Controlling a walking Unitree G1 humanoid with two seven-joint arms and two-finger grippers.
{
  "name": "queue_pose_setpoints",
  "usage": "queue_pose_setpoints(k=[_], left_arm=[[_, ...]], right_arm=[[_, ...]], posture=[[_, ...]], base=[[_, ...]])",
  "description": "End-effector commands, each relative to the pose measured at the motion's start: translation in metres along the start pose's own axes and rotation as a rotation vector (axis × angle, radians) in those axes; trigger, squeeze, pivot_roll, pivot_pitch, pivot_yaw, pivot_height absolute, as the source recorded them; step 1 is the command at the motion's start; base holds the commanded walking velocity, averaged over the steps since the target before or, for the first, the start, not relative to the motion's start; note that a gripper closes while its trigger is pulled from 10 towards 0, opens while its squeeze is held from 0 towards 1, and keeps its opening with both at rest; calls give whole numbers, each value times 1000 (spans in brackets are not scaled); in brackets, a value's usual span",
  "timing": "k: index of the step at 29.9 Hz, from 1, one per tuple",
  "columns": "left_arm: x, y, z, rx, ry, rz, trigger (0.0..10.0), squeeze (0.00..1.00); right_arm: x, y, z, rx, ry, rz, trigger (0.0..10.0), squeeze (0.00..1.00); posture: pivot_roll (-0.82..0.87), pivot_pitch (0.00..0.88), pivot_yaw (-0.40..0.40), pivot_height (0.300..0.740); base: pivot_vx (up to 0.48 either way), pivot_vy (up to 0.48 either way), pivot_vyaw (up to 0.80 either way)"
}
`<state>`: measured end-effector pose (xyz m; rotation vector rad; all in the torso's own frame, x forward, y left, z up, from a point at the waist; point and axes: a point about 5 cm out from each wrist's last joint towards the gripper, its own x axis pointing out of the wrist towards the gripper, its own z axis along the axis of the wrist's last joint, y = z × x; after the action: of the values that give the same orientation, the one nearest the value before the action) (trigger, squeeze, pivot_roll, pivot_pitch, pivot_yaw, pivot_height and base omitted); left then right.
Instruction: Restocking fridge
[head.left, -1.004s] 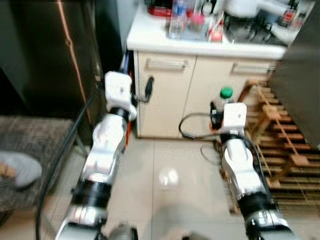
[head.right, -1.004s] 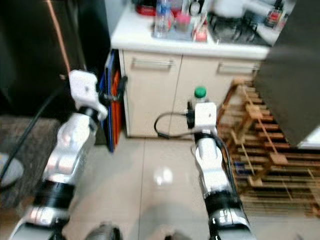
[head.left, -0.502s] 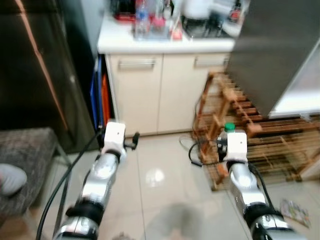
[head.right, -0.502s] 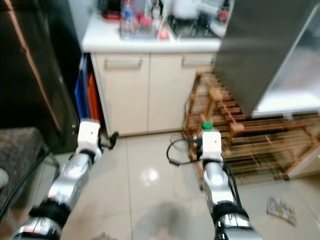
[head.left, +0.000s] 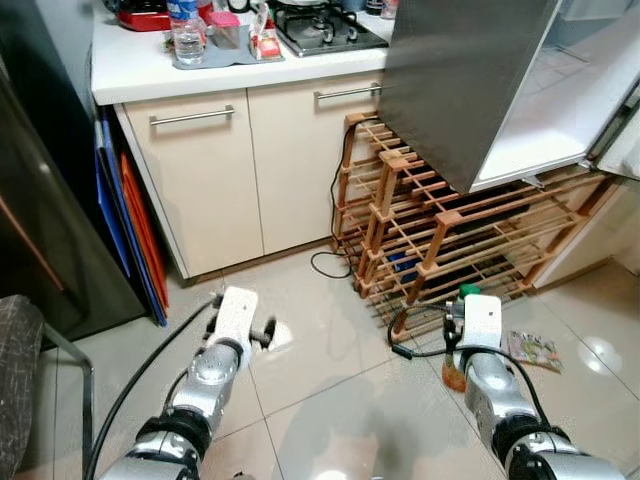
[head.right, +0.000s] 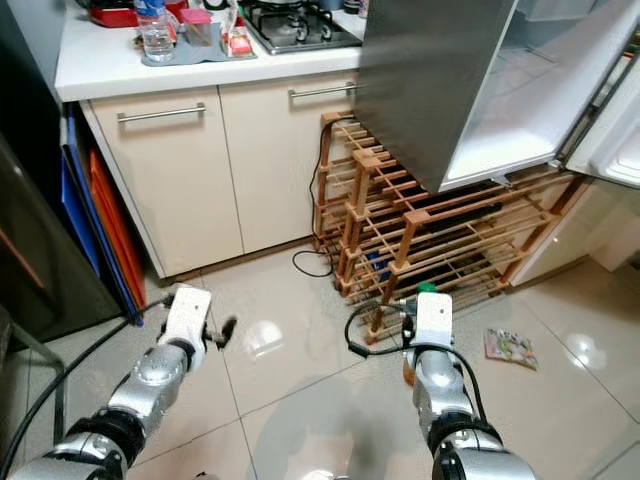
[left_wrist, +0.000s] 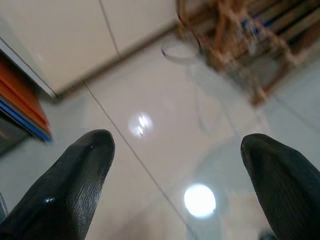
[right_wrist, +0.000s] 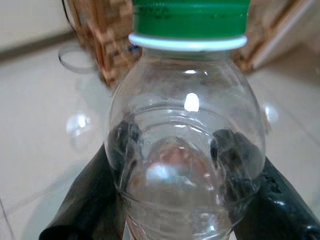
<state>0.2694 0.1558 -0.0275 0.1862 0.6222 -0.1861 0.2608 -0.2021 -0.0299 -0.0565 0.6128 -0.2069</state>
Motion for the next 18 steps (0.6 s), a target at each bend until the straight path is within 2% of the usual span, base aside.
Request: queue_pose_setpoints(k=[1, 5, 8, 11, 16, 18], left_arm=[[0, -3, 0, 24, 0, -24, 10000, 0], [1, -8, -2, 31, 22, -31, 10000, 0], [4, -22, 6, 67, 6, -79, 10000, 0], [6, -26, 10, 79, 1, -90, 10000, 0], [8, -34, 19, 74, -18, -101, 10000, 0], [9, -34, 21, 75, -15, -81, 10000, 0]], right_arm=[[3, 0, 10, -8, -28, 7, 0, 212], [5, -2, 15, 18, -29, -2, 0, 216], [5, -2, 15, 5, -19, 10, 0, 212], [5, -3, 13, 11, -11, 5, 0, 216], [4, 0, 10, -30, -3, 22, 0, 212], [3, 1, 8, -49, 3, 29, 0, 212]], posture=[[-47, 0, -17, 740], [-71, 0, -9, 740], [-91, 0, -10, 740], [-89, 0, -18, 740], [-102, 0, -14, 740], [-105, 0, -8, 740]], base=[[304, 0, -675], [455, 0, -673], [454, 0, -675], [453, 0, -673], [447, 0, -673], [401, -259, -719]])
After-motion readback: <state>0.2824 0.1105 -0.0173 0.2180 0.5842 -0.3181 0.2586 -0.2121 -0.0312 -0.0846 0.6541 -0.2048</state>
